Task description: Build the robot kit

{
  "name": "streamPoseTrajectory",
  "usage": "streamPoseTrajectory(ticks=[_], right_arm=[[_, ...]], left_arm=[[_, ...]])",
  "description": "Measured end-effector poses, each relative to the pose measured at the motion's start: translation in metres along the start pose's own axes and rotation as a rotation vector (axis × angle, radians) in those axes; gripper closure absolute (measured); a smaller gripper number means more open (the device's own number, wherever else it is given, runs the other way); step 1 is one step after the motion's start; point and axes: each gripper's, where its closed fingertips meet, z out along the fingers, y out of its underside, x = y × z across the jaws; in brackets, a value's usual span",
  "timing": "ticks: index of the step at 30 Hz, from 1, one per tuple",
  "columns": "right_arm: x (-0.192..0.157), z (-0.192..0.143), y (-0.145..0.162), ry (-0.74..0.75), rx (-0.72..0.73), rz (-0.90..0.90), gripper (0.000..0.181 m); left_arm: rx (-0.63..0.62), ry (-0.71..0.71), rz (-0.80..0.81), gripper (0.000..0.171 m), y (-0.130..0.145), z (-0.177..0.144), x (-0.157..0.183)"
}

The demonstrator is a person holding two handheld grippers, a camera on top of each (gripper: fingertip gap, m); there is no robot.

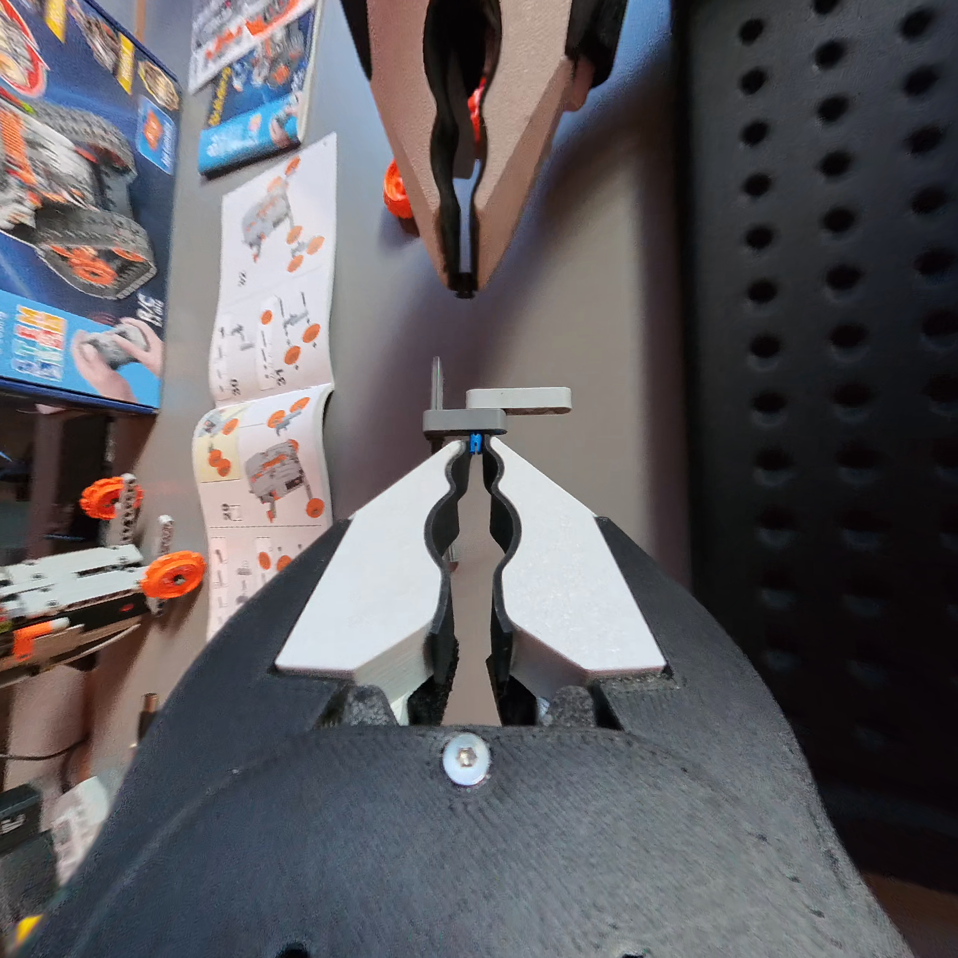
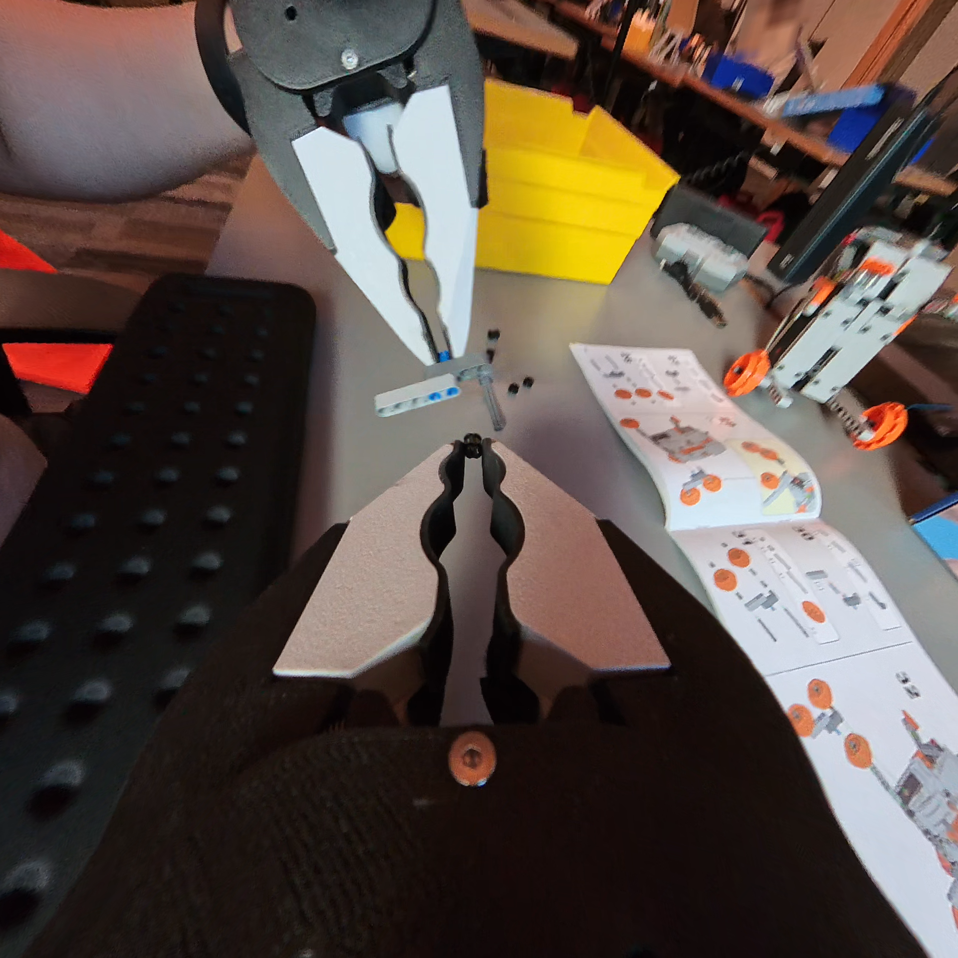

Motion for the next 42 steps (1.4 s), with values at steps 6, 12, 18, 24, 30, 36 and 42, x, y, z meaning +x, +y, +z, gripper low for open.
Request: streamPoseTrajectory(ticks=[6,12,18,24,30,36,42], right_arm=[[0.001,-0.002,-0.009,0.011,0.041,-0.004,0.176],[-0.011,0.007,0.016,-0.061,-0.093,-0.005,0.176],[-0.023,0.017,0.056,-0.179,-0.302,0.129,0.176],[-0.026,0.022,0.068,-0.224,-0.359,0.151,0.172],[-0.014,0.005,0.031,-0.199,-0.169,0.137,0.154],[-0.005,0.014,-0.005,-0.315,-0.044,0.245,0.155],[-0.014,0.031,-0.007,-0.382,-0.105,0.155,0.163]], left_arm=[[0.041,-0.034,0.076,0.170,-0.024,-0.028,0.007],[-0.041,-0.179,0.224,0.170,-0.008,-0.016,0.001],[-0.071,-0.228,0.281,0.170,0.009,0.001,0.007],[-0.004,-0.202,0.194,0.170,0.010,0.005,0.008],[-0.011,-0.225,0.225,0.170,0.011,0.004,0.011],[0.003,-0.251,0.307,0.170,-0.002,-0.002,0.016],[0.004,-0.268,0.350,0.170,-0.010,-0.007,0.017]])
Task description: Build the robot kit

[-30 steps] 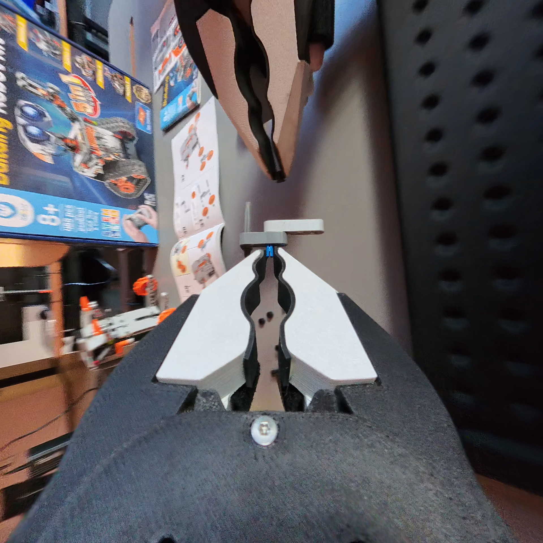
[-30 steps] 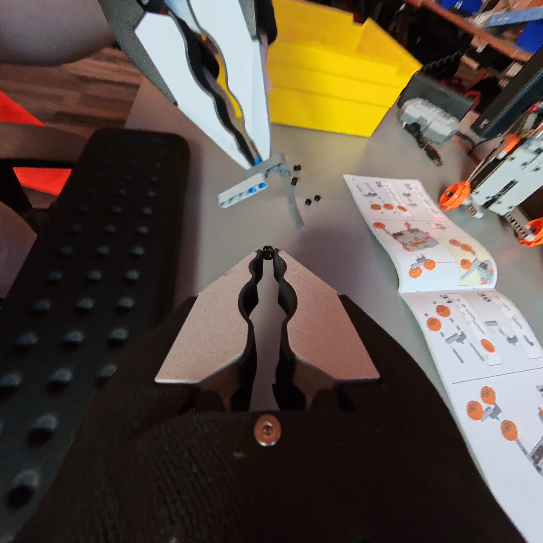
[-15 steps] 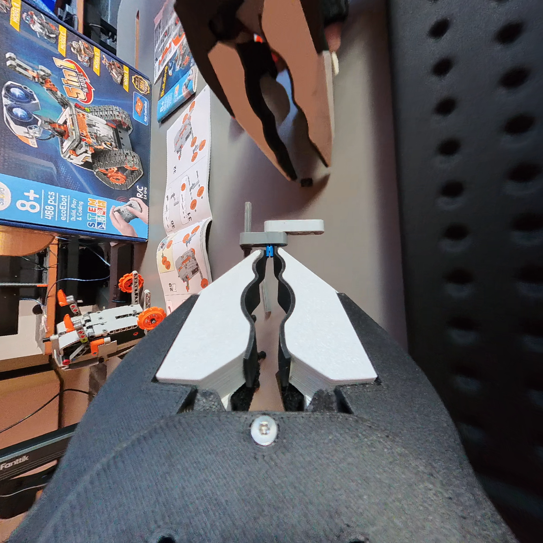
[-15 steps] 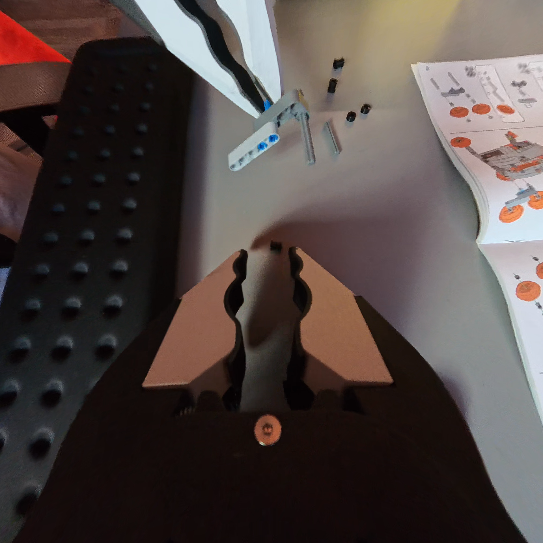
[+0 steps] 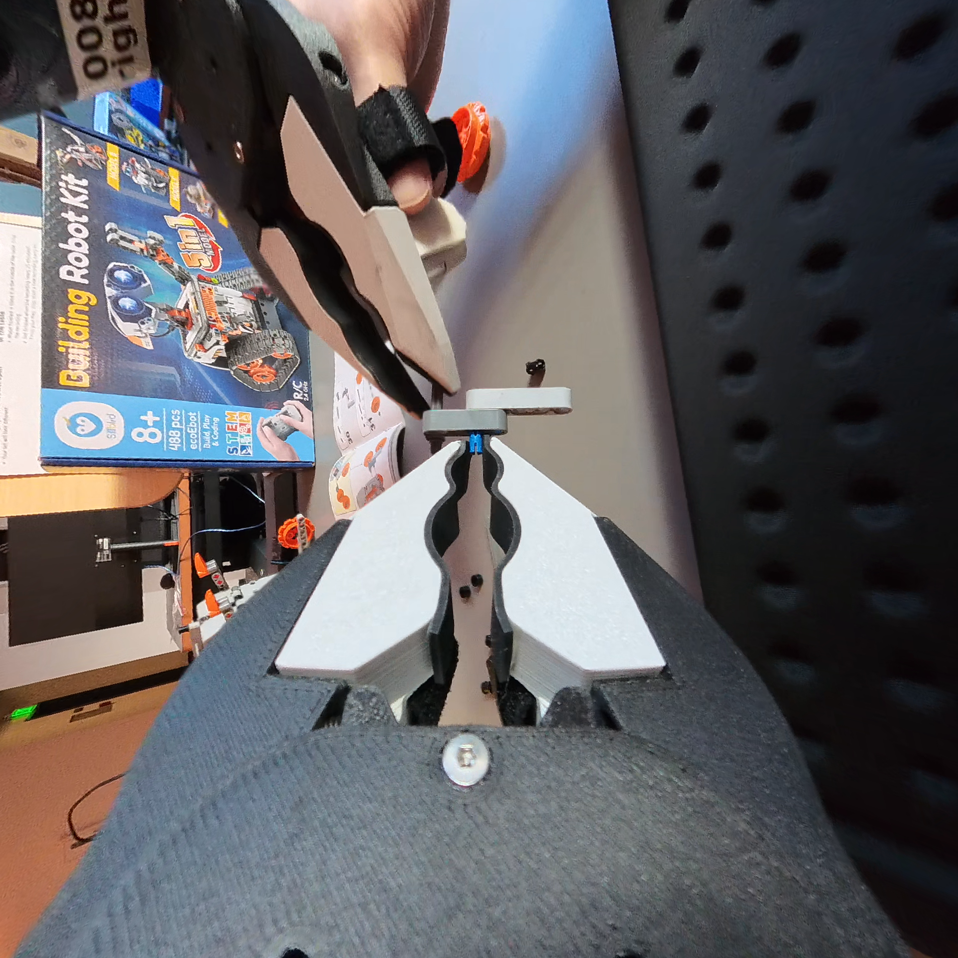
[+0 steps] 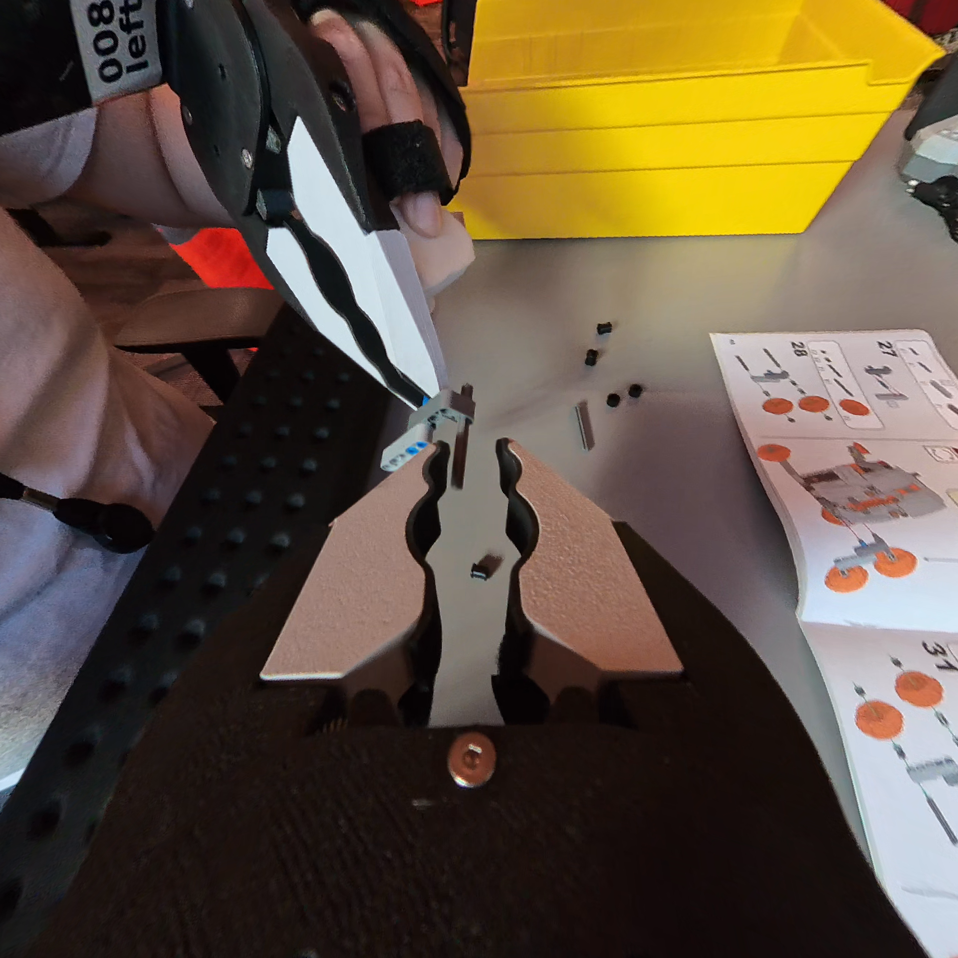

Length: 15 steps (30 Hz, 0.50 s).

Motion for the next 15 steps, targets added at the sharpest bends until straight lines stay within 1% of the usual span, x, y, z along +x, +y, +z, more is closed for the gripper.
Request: streamPoseTrajectory(ticks=[2,3,5,9,11,13,15], right_arm=[[-0.002,0.004,-0.003,-0.022,-0.006,-0.004,0.170],[-0.004,0.006,-0.003,-0.027,-0.015,-0.009,0.170],[-0.005,0.009,-0.001,-0.023,-0.047,-0.026,0.179],[-0.003,0.005,-0.003,0.030,-0.044,-0.064,0.179],[0.000,0.000,-0.005,0.082,-0.040,-0.097,0.179],[0.002,-0.004,-0.008,0.133,-0.034,-0.142,0.179],[0.003,-0.006,-0.010,0.180,-0.045,-0.202,0.179]], left_arm=[[0.000,0.003,0.007,0.170,-0.001,0.000,0.001],[0.001,-0.006,0.011,0.170,-0.002,0.000,-0.001],[0.006,-0.005,0.013,0.170,-0.003,0.000,0.000],[0.019,-0.024,-0.036,0.169,-0.004,0.000,-0.003],[0.094,-0.023,-0.151,0.161,-0.010,-0.008,-0.005],[0.188,0.027,-0.353,0.153,-0.013,-0.018,-0.007],[0.287,0.042,-0.576,0.152,-0.012,-0.025,-0.020]])
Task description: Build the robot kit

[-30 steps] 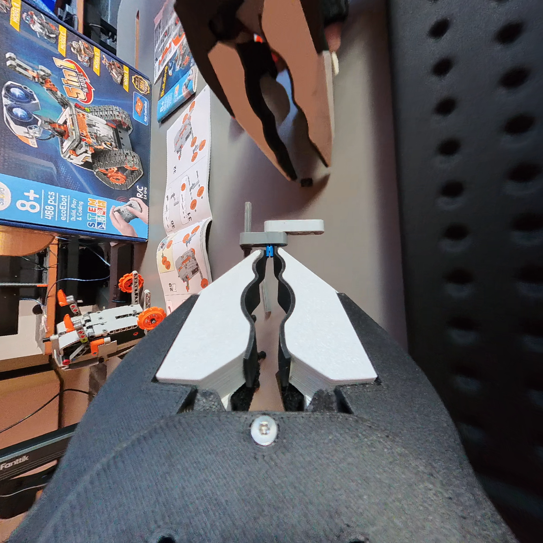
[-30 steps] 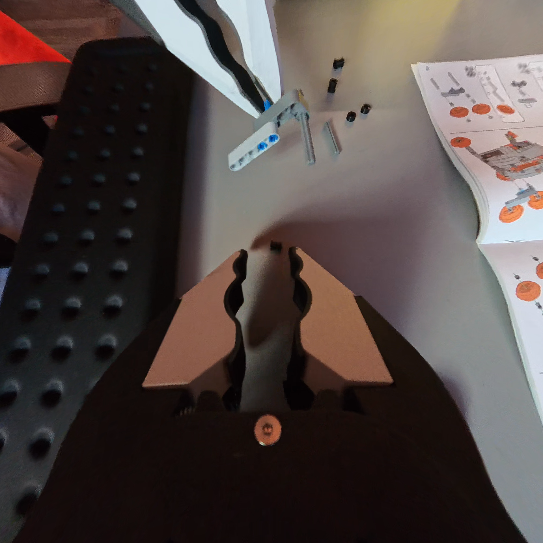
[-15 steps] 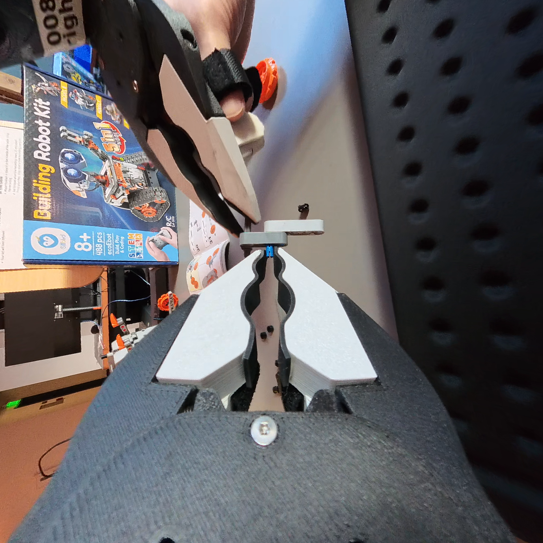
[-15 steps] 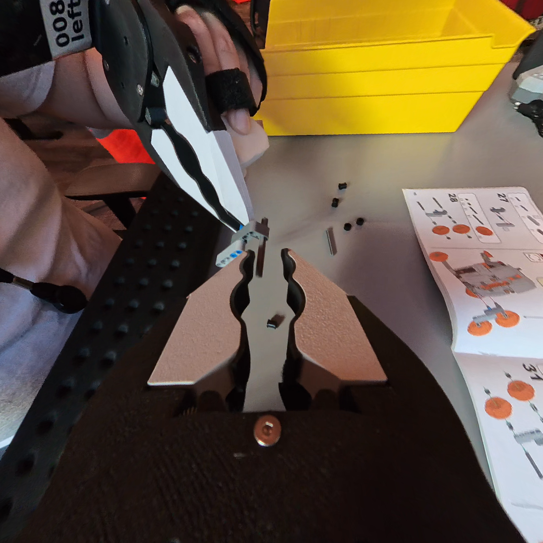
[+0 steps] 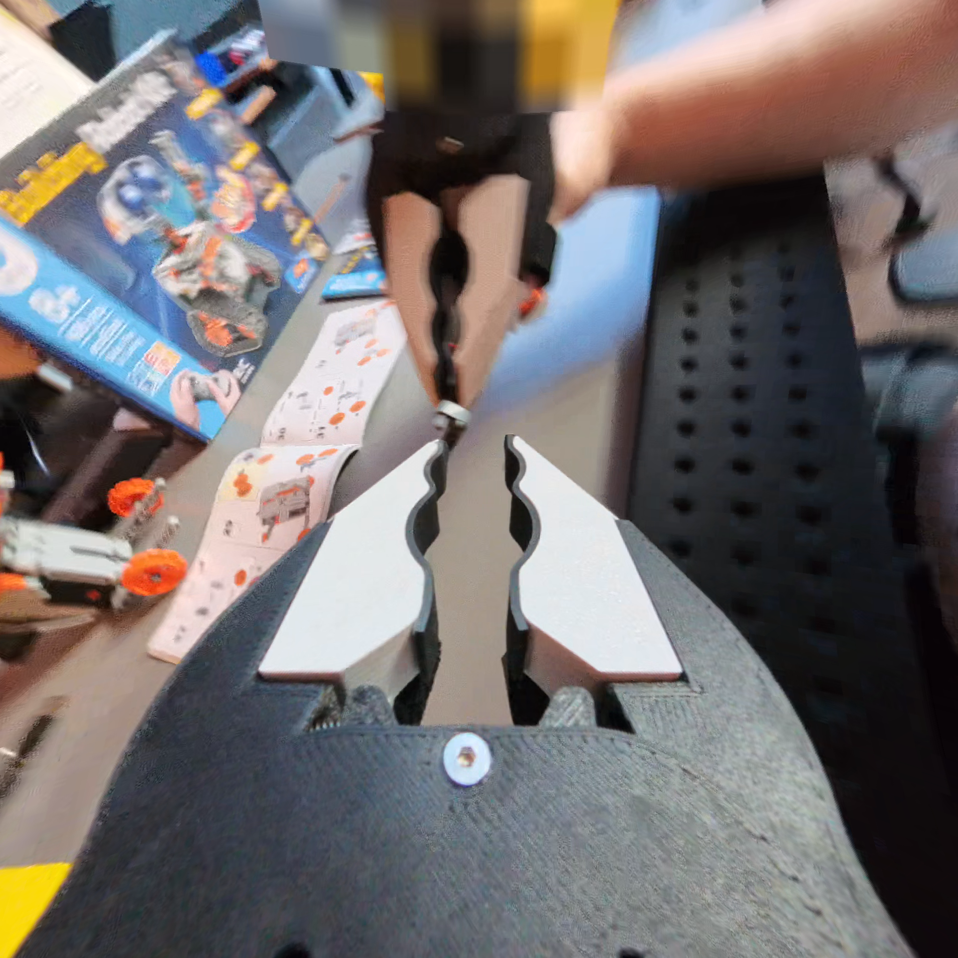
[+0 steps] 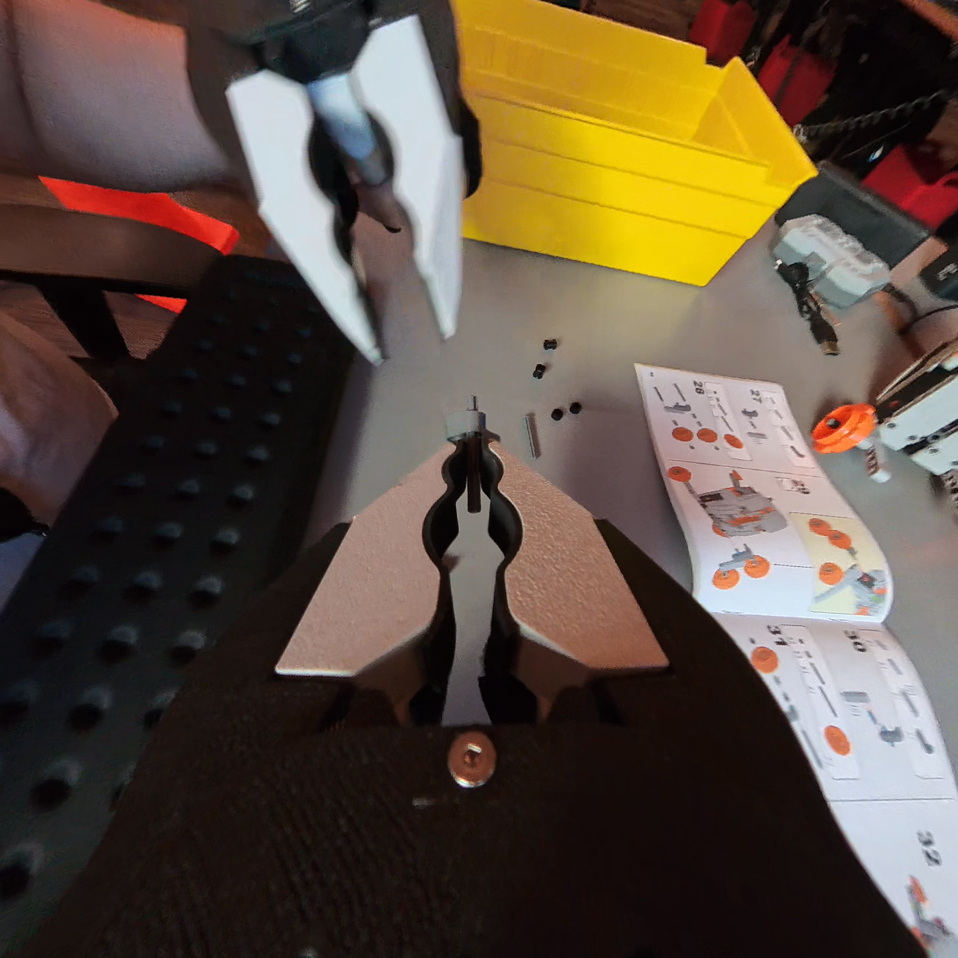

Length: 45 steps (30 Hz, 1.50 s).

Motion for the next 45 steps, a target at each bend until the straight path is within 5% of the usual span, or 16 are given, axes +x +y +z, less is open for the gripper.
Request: streamPoseTrajectory(ticks=[4,6,14,33,45], right_arm=[[-0.004,0.002,-0.003,0.017,-0.001,-0.062,0.179],[-0.006,0.003,-0.002,0.015,-0.006,-0.068,0.178],[-0.011,0.002,0.002,0.004,-0.028,-0.094,0.179],[-0.018,0.001,0.009,-0.059,-0.172,-0.122,0.179],[-0.019,-0.009,-0.029,-0.078,-0.115,-0.182,0.172]], left_arm=[[0.142,0.019,-0.219,0.156,-0.008,-0.002,-0.015],[0.133,0.030,-0.195,0.168,-0.003,0.002,-0.013],[0.050,0.104,-0.160,0.167,0.010,0.024,-0.001],[0.075,0.059,-0.159,0.166,0.009,0.029,0.003],[0.314,0.021,-0.301,0.170,-0.020,0.003,-0.006]])
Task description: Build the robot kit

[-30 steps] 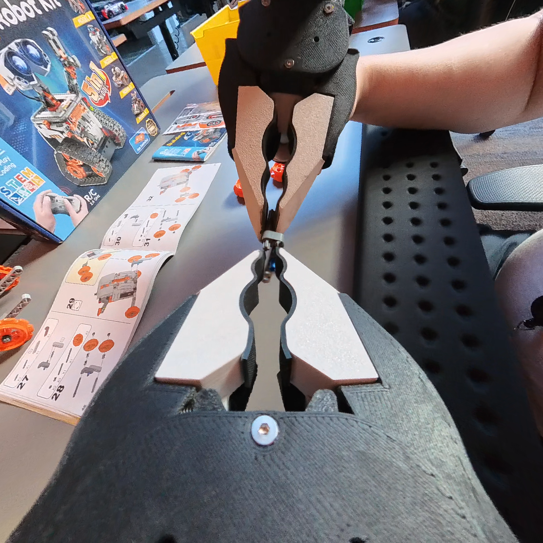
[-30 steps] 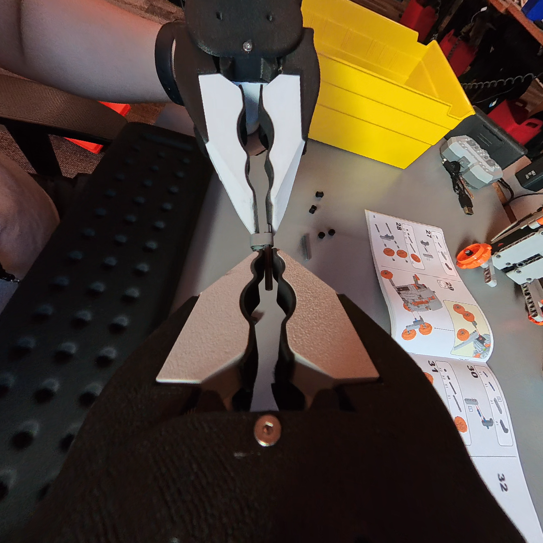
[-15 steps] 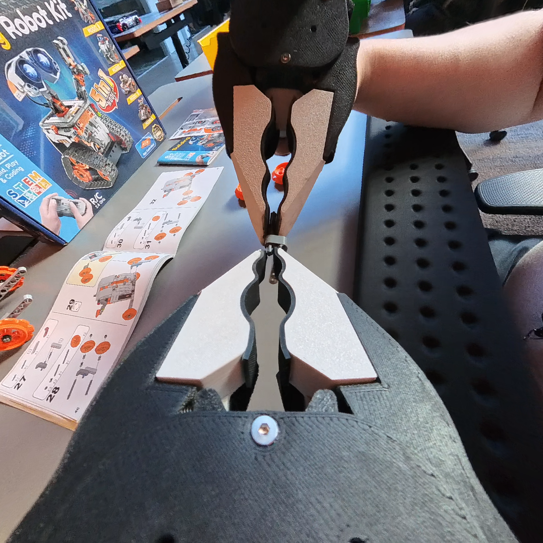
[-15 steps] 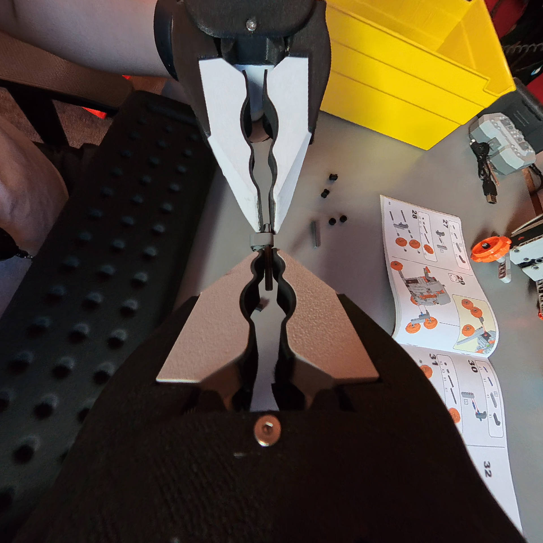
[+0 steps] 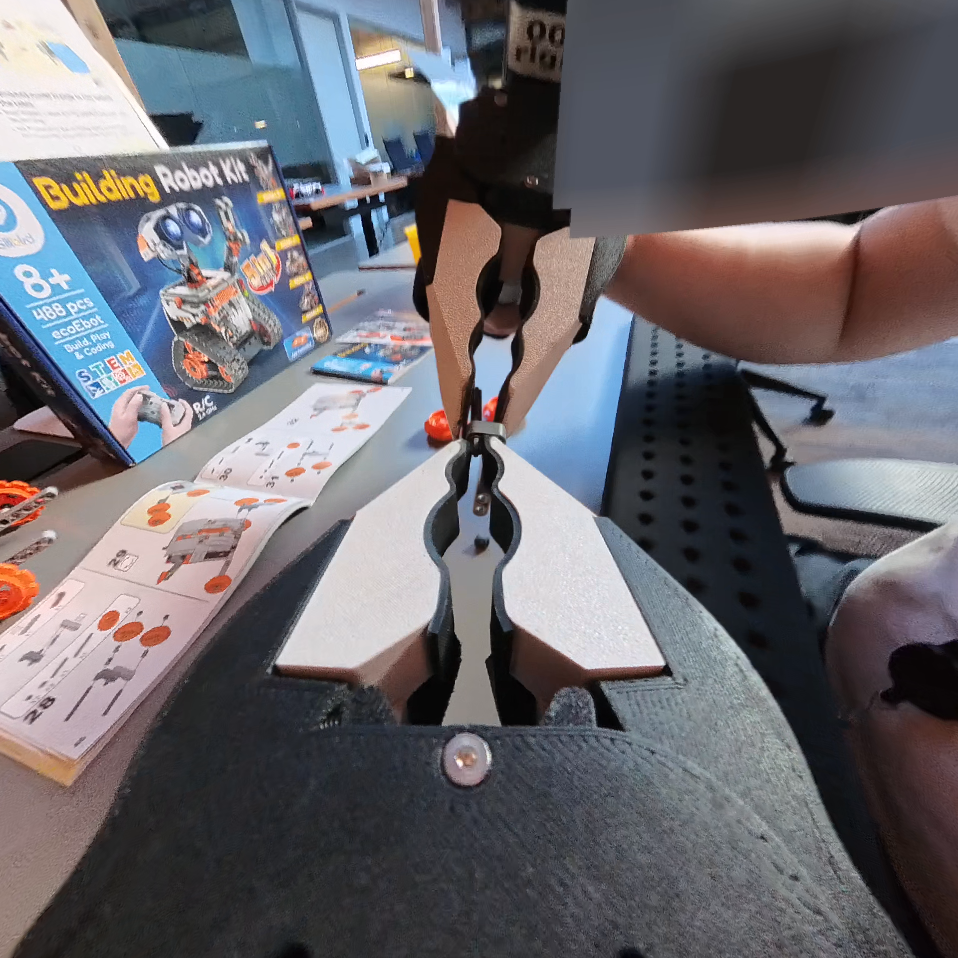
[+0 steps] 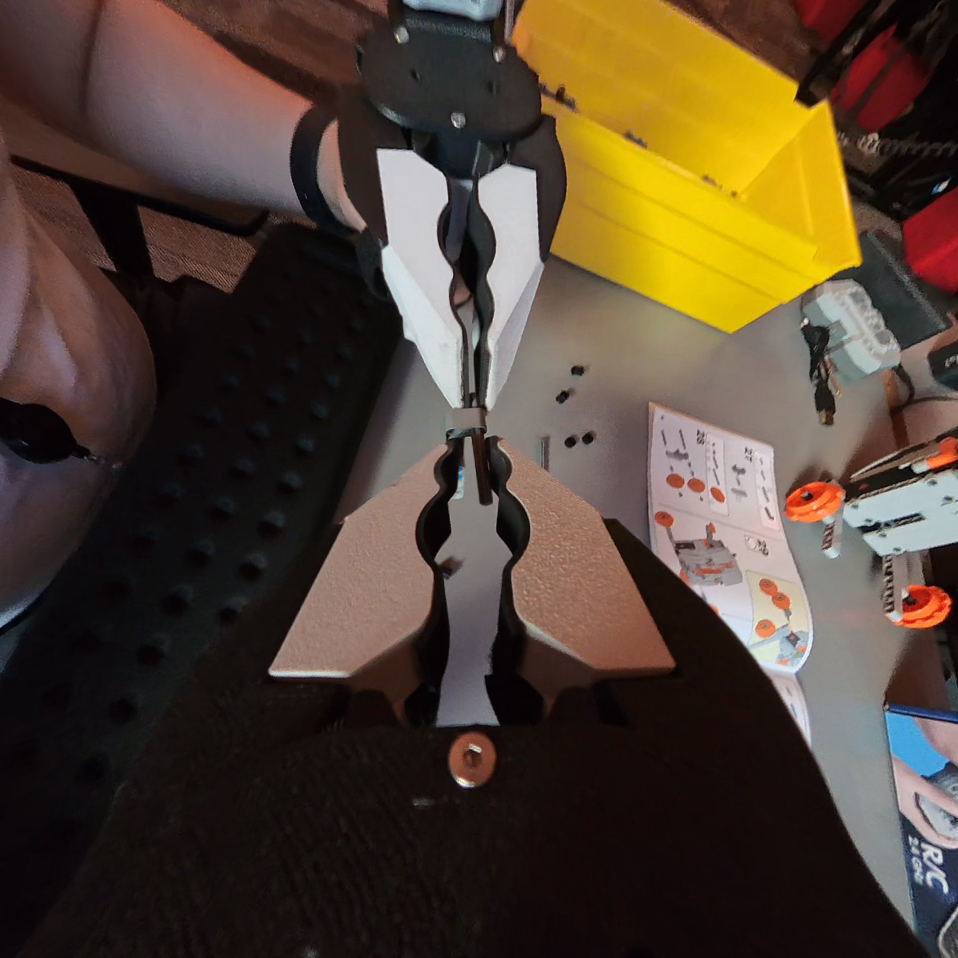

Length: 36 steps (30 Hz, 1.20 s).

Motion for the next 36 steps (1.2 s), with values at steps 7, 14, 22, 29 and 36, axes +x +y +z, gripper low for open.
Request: streamPoseTrajectory(ticks=[7,14,22,29,36], right_arm=[[-0.003,-0.005,-0.017,-0.027,-0.013,-0.050,0.176],[0.003,-0.004,-0.028,0.017,-0.023,-0.071,0.168],[-0.009,-0.024,0.025,0.076,-0.004,0.020,0.161],[-0.022,0.016,0.097,-0.164,-0.265,-0.207,0.165],[-0.012,0.029,0.106,-0.362,-0.315,-0.314,0.161]], left_arm=[[0.096,0.057,-0.069,0.170,-0.016,-0.008,0.005],[0.167,0.065,-0.156,0.171,-0.022,-0.017,0.002],[0.350,0.075,-0.293,0.171,-0.039,-0.048,-0.009],[0.363,0.084,-0.308,0.171,-0.041,-0.050,-0.012],[0.334,0.059,-0.305,0.171,-0.043,-0.054,-0.007]])
